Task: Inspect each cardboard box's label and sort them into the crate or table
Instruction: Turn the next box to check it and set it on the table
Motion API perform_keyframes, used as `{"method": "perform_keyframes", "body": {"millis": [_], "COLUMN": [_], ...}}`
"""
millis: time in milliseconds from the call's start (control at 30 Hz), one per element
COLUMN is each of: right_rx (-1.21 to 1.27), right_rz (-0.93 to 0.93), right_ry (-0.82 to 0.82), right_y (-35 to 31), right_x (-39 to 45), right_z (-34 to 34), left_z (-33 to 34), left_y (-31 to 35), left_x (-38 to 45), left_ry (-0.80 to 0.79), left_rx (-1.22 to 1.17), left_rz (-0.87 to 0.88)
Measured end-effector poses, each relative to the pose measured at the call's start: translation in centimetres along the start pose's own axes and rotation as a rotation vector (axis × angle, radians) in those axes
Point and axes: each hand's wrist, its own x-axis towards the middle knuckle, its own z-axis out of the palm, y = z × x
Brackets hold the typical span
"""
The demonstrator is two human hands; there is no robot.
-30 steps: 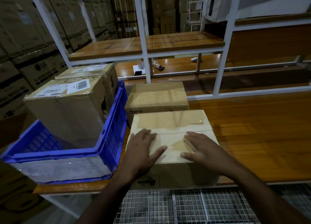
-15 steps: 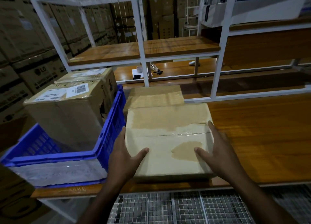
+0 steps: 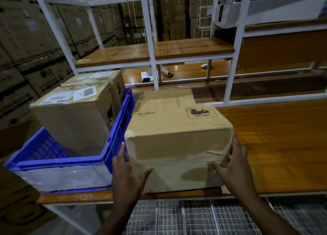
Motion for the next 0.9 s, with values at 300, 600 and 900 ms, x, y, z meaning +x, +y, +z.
{"method": "perform_keyframes", "body": {"millis": [300, 600, 900], "right_rx": [-0.047, -0.366, -0.514], "right_rz": [-0.010, -0.444, -0.440], "right_ry": [0.061, 0.119, 0.016], "right_y": [-1.0, -4.9, -5.5], "right_x": [-0.6, 1.3, 1.9], "right_z": [1.1, 0.2, 1.1], "left_z": [-0.4, -0.1, 1.2], "left_y": [0.6, 4.6, 4.2], "left_x": [0.1, 2.9, 3.4], "left_ry": [0.005, -0.029, 0.007], "left_rx": [0.082, 0.397, 0.387], "left_rz": [0.100, 0.589, 0.569]}}
